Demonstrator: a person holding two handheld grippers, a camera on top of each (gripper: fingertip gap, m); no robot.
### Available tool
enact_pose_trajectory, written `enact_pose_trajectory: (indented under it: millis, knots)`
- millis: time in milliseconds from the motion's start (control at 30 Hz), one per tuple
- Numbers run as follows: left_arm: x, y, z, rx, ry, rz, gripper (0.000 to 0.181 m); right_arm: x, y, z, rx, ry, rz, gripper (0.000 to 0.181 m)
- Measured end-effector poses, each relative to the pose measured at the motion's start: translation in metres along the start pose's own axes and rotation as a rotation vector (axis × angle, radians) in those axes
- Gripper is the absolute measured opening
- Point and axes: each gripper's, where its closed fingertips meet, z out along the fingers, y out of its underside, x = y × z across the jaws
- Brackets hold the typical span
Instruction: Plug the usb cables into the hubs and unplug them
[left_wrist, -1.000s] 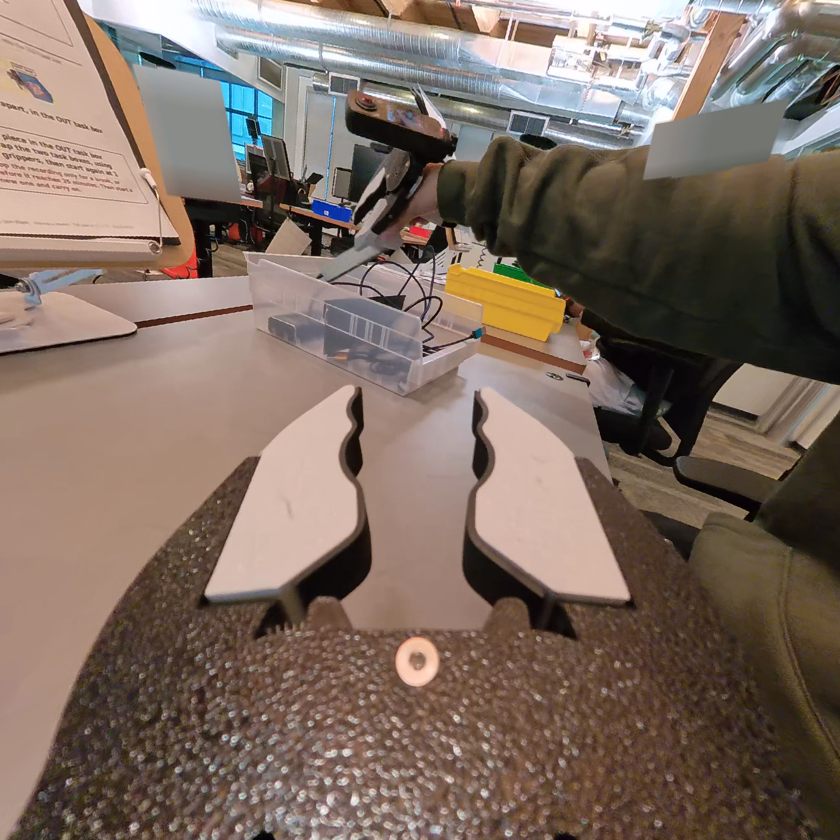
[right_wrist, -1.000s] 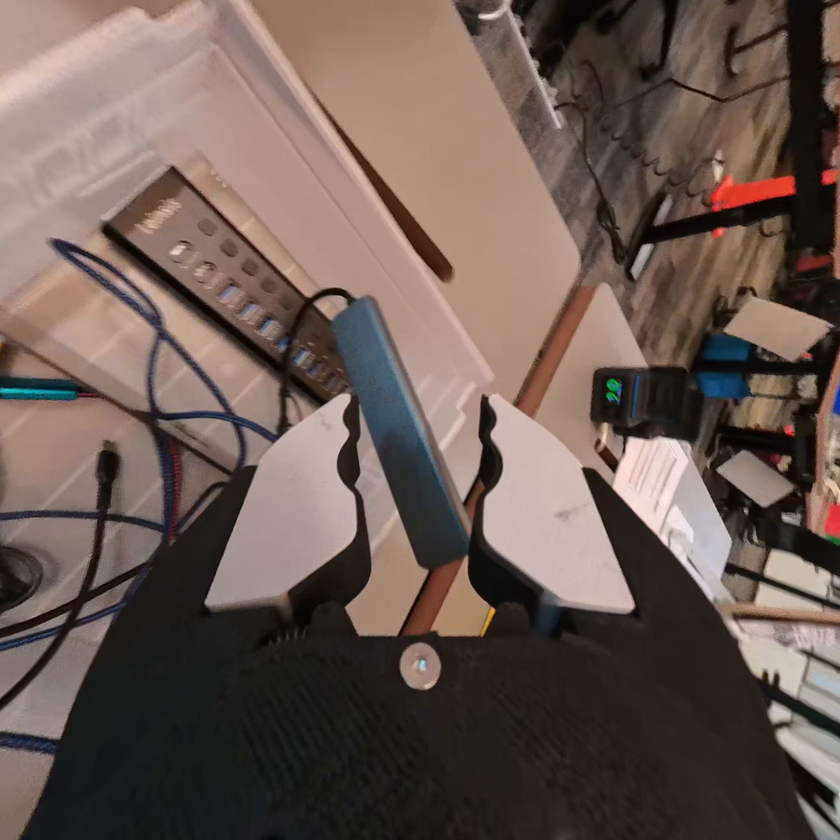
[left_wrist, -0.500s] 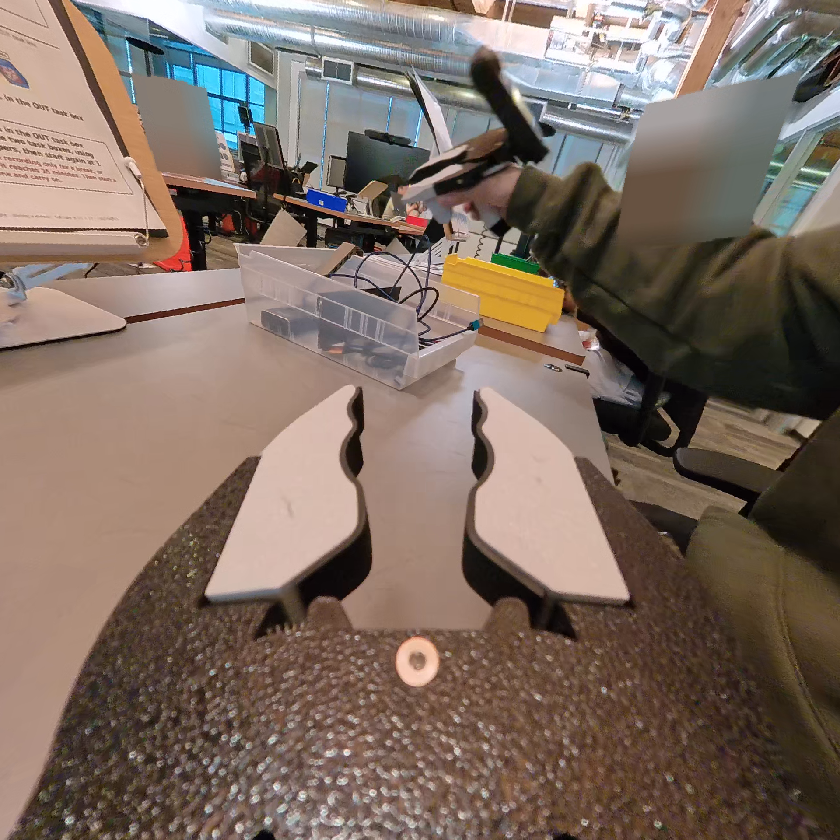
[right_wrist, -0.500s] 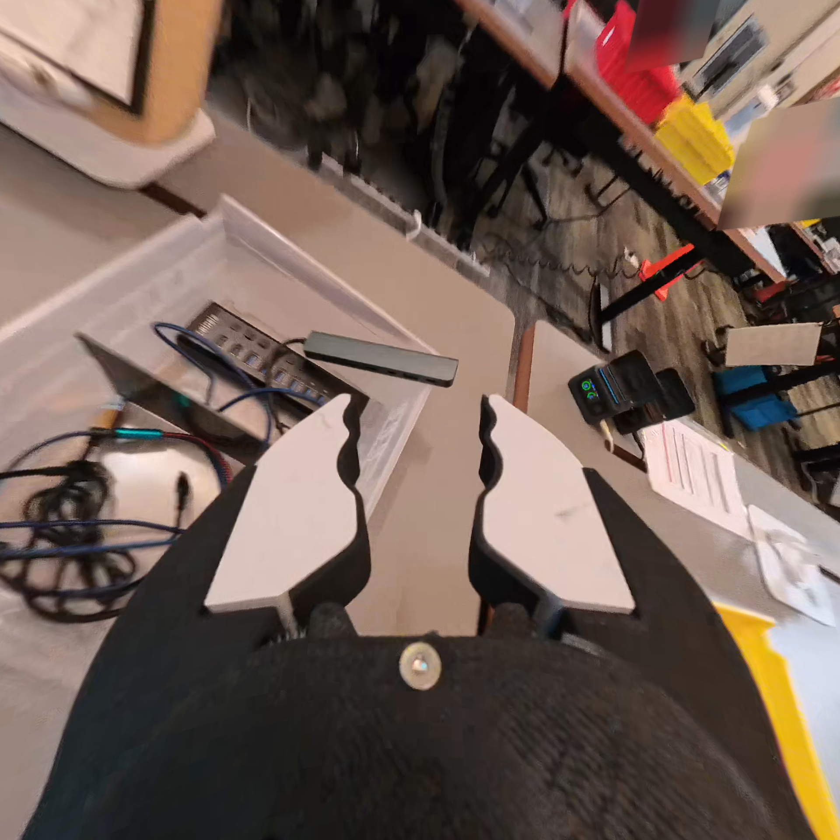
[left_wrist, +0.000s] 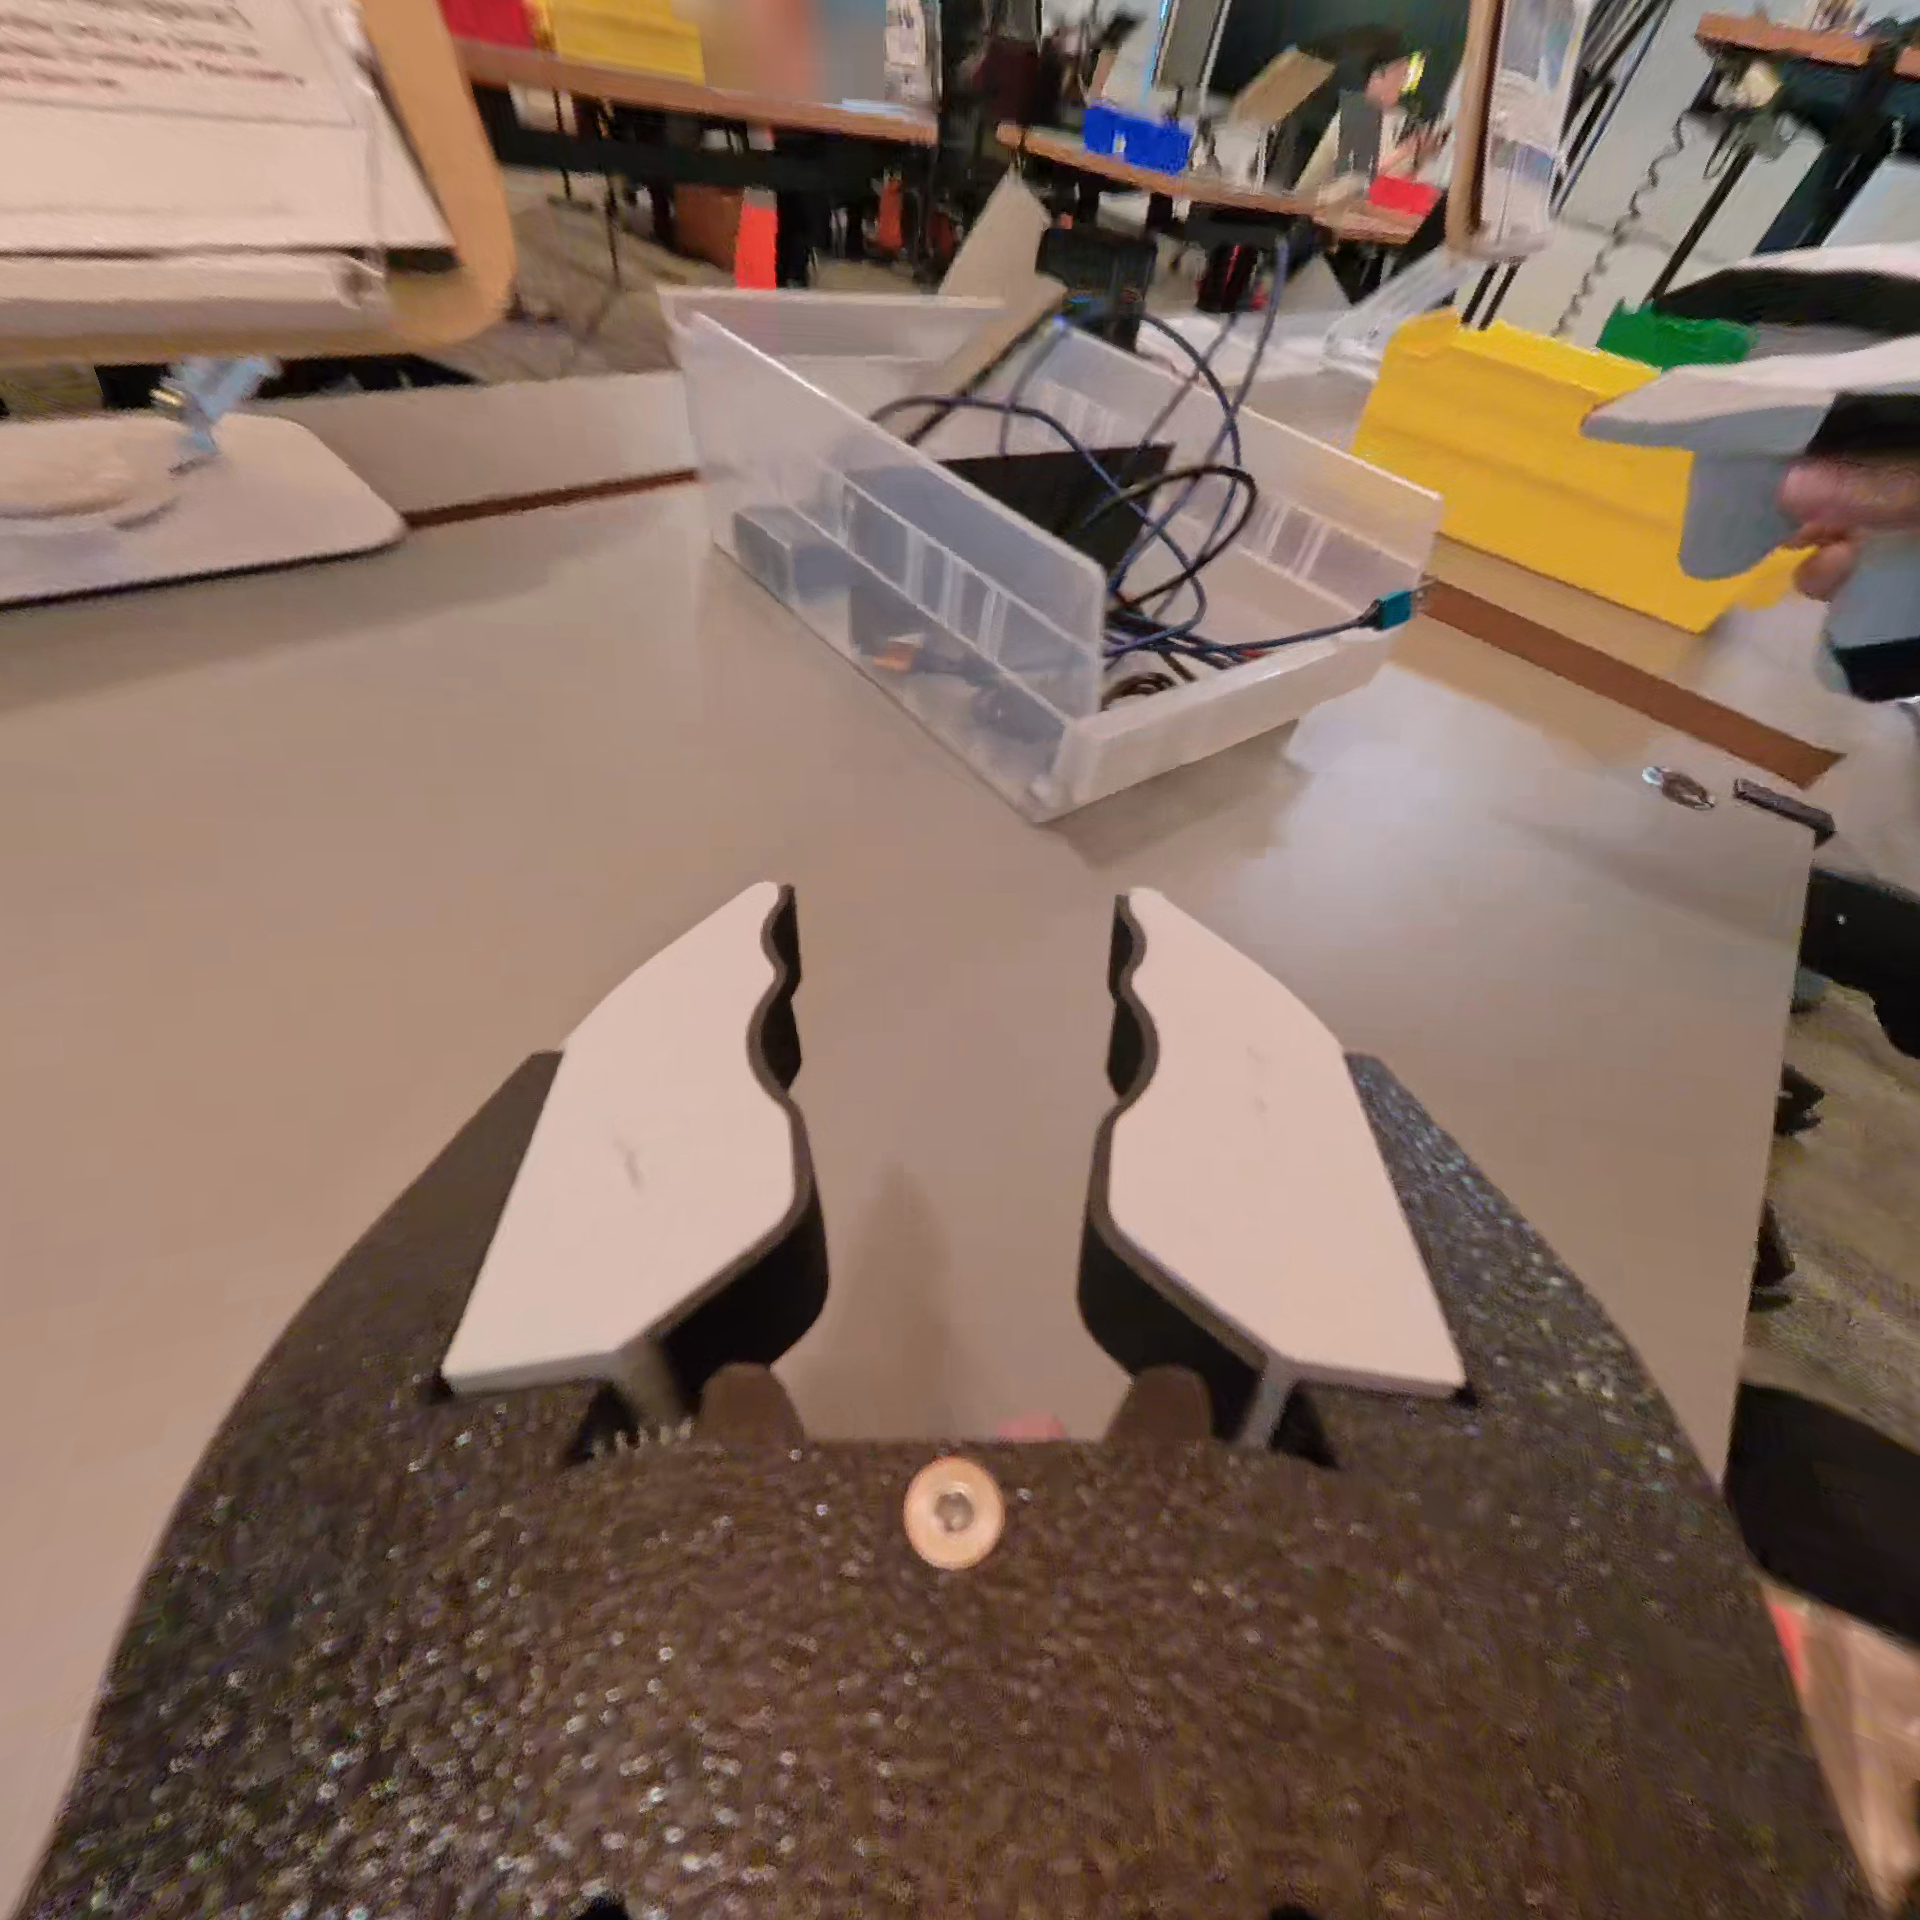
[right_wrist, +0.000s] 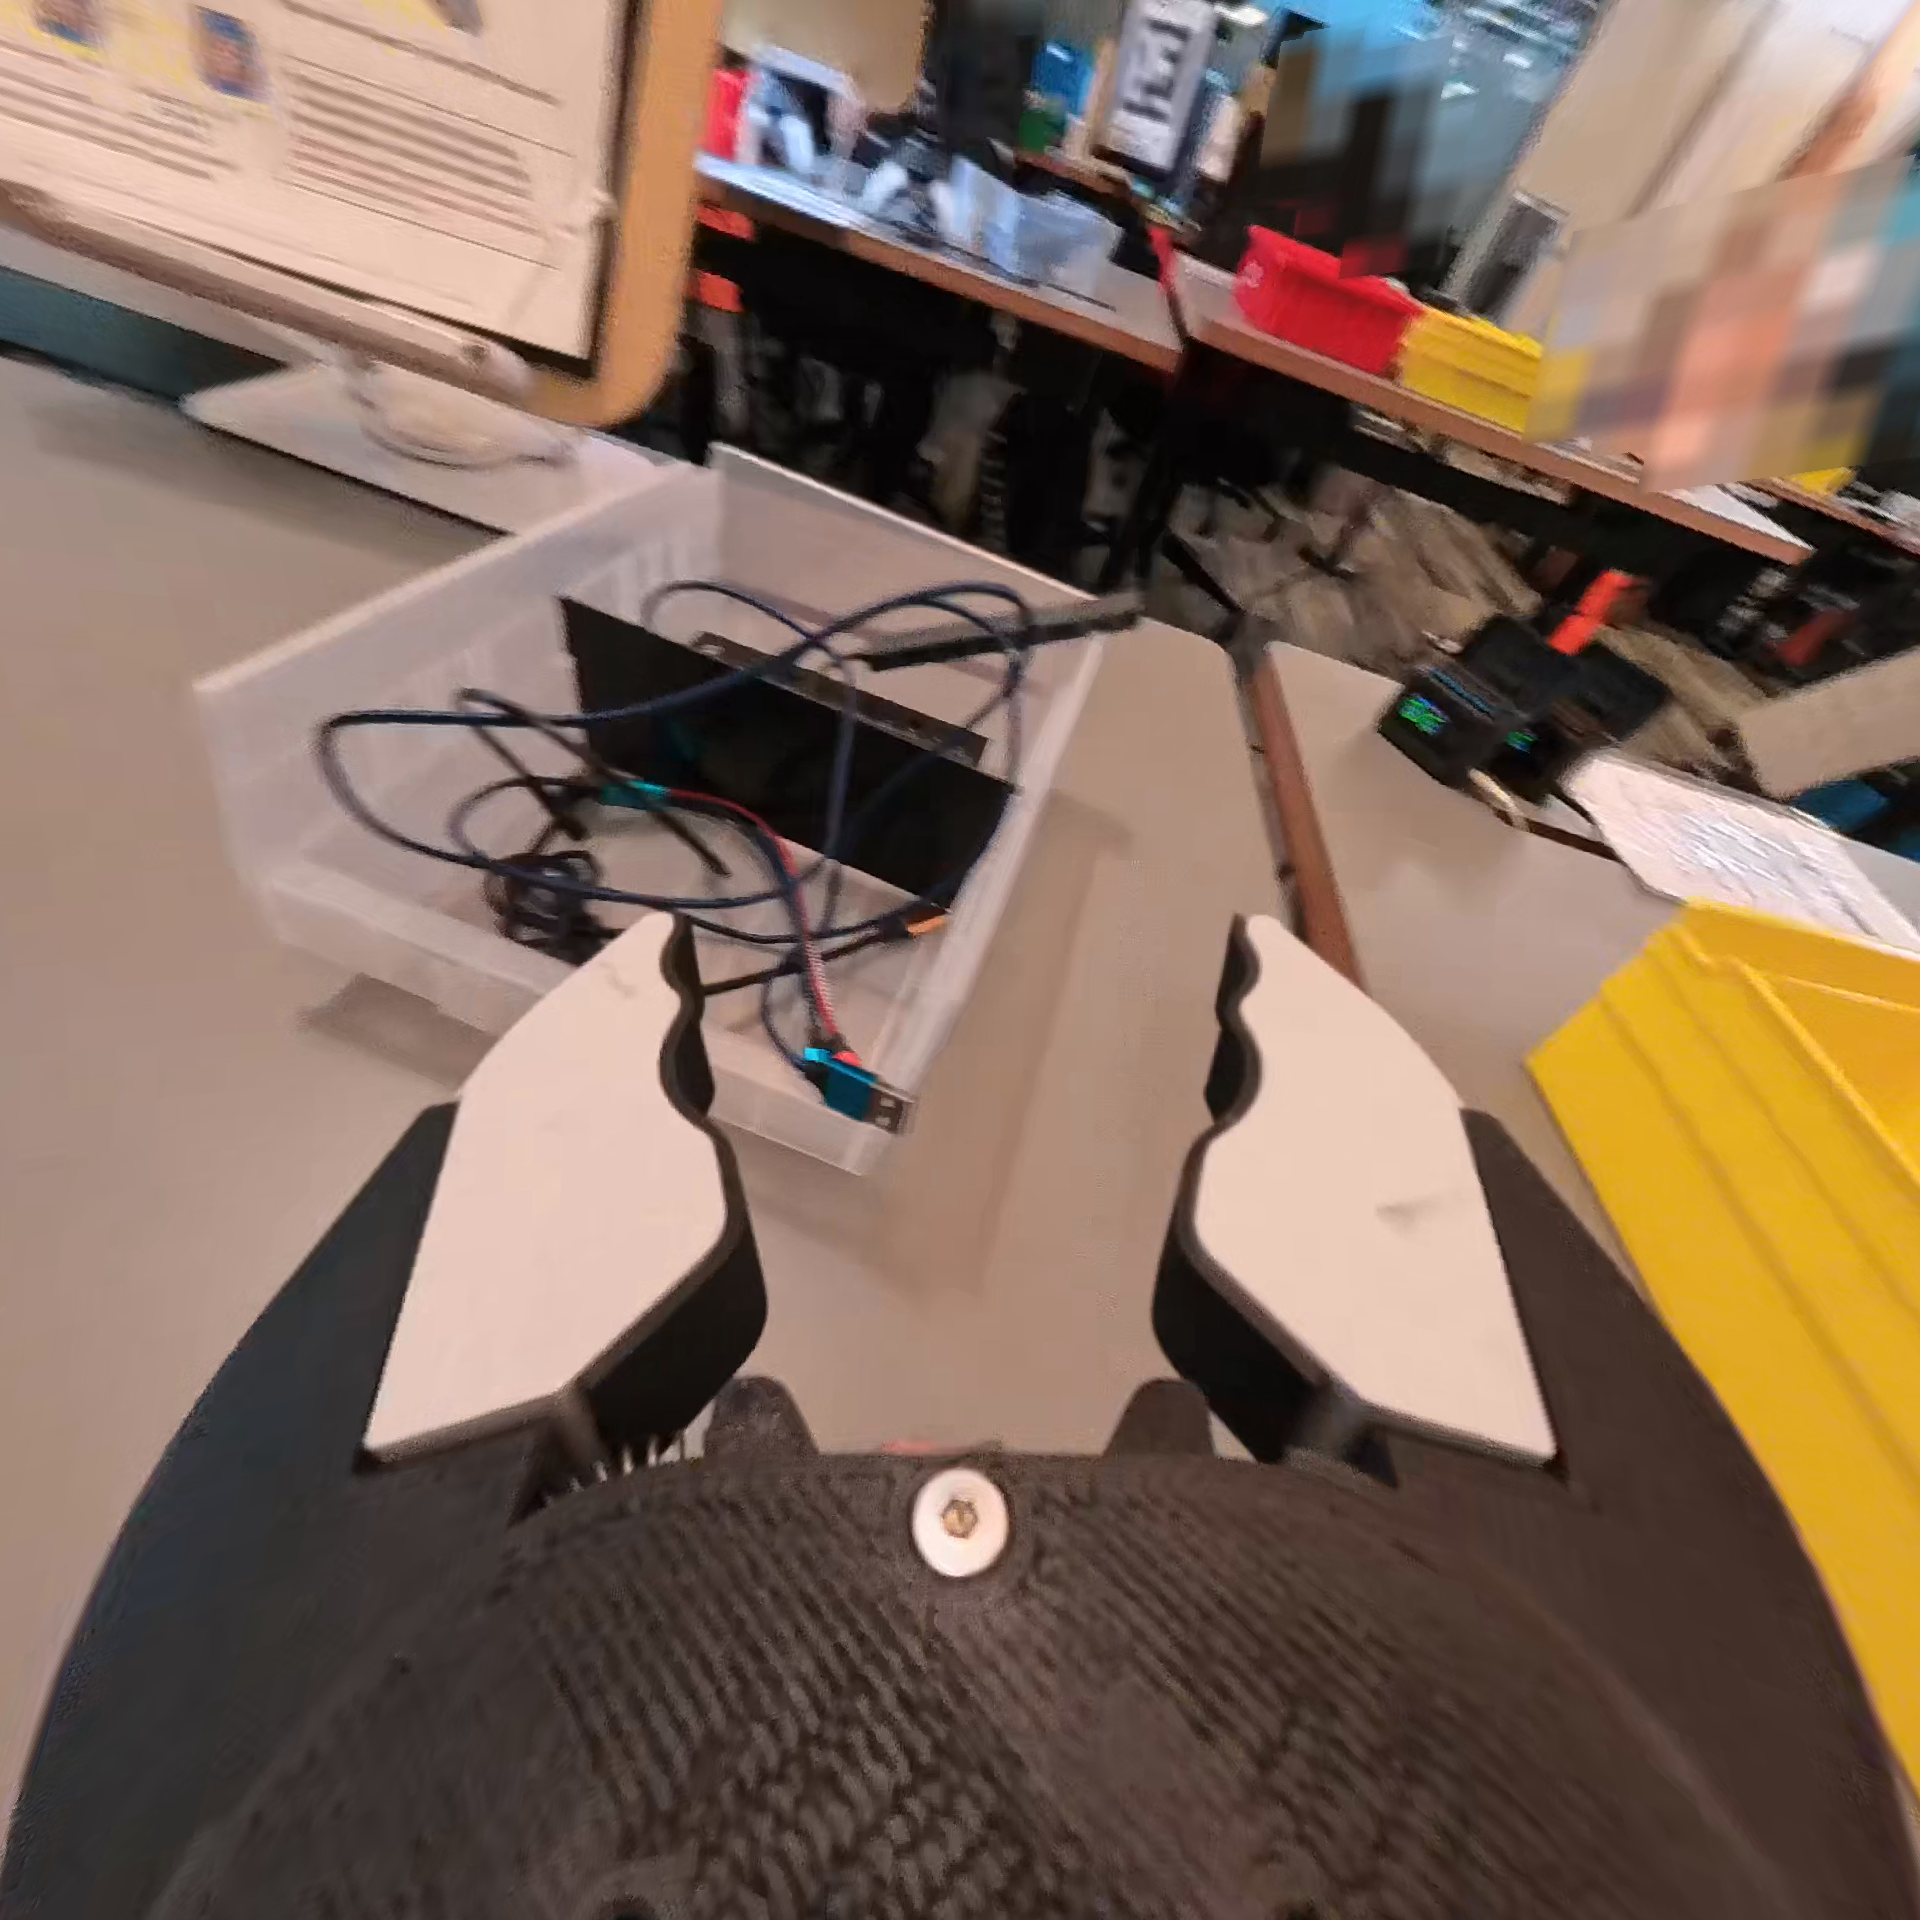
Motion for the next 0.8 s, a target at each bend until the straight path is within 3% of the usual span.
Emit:
enact_pose_trajectory:
  millis: [100,167,300,400,600,800]
  knots:
    - [0.033,-0.008,0.045,-0.141,0.024,0.008,0.068,0.008,-0.004,0.000,0.046,0.036,0.071,0.098]
    - [0.043,-0.023,0.072,-0.197,0.015,0.001,0.076,0.007,0.005,0.003,-0.002,0.047,0.063,0.099]
    - [0.038,-0.068,0.118,-0.204,-0.026,-0.028,0.075,0.018,0.019,0.008,-0.074,0.128,0.035,0.103]
    - [0.028,-0.074,0.147,-0.349,-0.059,-0.041,0.083,0.018,0.020,0.009,-0.059,0.127,0.078,0.104]
    - [-0.014,-0.051,0.189,-0.573,-0.280,0.015,0.083,0.013,0.017,0.009,-0.067,0.111,0.035,0.103]
    - [-0.024,-0.014,0.208,-0.740,-0.336,0.180,0.050,0.002,0.012,0.010,-0.067,0.093,-0.001,0.102]
